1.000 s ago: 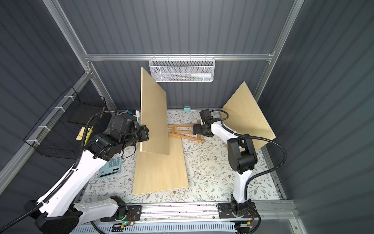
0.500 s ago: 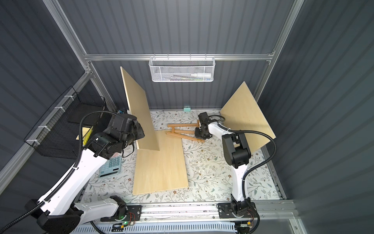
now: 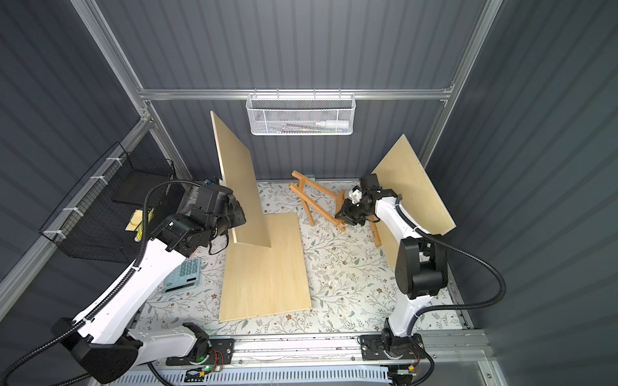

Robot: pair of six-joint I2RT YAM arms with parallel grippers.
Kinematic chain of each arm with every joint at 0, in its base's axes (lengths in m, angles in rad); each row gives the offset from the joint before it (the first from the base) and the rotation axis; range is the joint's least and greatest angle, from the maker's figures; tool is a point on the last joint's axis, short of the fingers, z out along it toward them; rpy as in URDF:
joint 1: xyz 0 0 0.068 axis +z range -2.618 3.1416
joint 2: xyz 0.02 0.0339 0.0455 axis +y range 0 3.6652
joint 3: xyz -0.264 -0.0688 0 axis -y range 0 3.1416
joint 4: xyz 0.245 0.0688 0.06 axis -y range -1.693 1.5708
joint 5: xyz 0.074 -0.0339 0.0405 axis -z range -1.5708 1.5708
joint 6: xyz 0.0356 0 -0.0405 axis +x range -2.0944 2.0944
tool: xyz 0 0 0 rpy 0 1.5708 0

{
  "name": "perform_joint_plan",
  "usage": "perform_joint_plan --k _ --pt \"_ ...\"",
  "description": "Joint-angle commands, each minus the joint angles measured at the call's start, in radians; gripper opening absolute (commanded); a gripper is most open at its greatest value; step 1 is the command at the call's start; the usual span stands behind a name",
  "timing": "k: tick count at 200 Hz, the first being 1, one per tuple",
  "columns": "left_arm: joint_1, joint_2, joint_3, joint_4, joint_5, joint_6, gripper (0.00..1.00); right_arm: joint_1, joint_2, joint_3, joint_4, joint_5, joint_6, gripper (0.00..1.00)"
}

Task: Assemble the easel
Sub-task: Pick up the easel at the center of the board, then place the easel at the center of the board.

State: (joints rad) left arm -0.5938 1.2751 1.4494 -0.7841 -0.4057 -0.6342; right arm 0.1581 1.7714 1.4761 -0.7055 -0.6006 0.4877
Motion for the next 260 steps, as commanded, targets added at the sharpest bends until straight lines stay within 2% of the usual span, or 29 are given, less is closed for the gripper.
perform_joint_plan --k 1,39,72,99,123,154,185,219,260 --pt "-0.001 -0.004 0.063 0.190 0.052 0.080 0.00 0.006 -0.094 0.007 0.085 -0.242 0.005 0.02" --pt "-0.001 0.011 0.067 0.181 0.078 0.085 0.00 0.006 -0.128 -0.058 0.243 -0.220 0.074 0.01" --pt "-0.001 0.022 0.077 0.185 0.076 0.078 0.00 0.008 -0.102 -0.286 0.679 -0.212 0.286 0.00" --pt "-0.001 0.046 0.096 0.169 0.085 0.082 0.00 0.019 -0.038 -0.420 1.013 -0.132 0.419 0.00" --pt "-0.001 0.060 0.116 0.162 0.110 0.082 0.00 0.023 0.027 -0.479 1.230 -0.081 0.488 0.00" --pt "-0.001 0.073 0.131 0.148 0.117 0.088 0.00 0.023 0.113 -0.520 1.414 -0.050 0.561 0.00" --pt "-0.001 0.077 0.132 0.148 0.124 0.087 0.00 0.029 0.152 -0.569 1.465 -0.009 0.545 0.00" --pt "-0.001 0.082 0.137 0.146 0.126 0.093 0.00 0.030 0.173 -0.627 1.424 0.026 0.525 0.00" --pt "-0.001 0.084 0.158 0.125 0.110 0.119 0.00 0.046 0.089 -0.712 1.243 0.140 0.469 0.00"
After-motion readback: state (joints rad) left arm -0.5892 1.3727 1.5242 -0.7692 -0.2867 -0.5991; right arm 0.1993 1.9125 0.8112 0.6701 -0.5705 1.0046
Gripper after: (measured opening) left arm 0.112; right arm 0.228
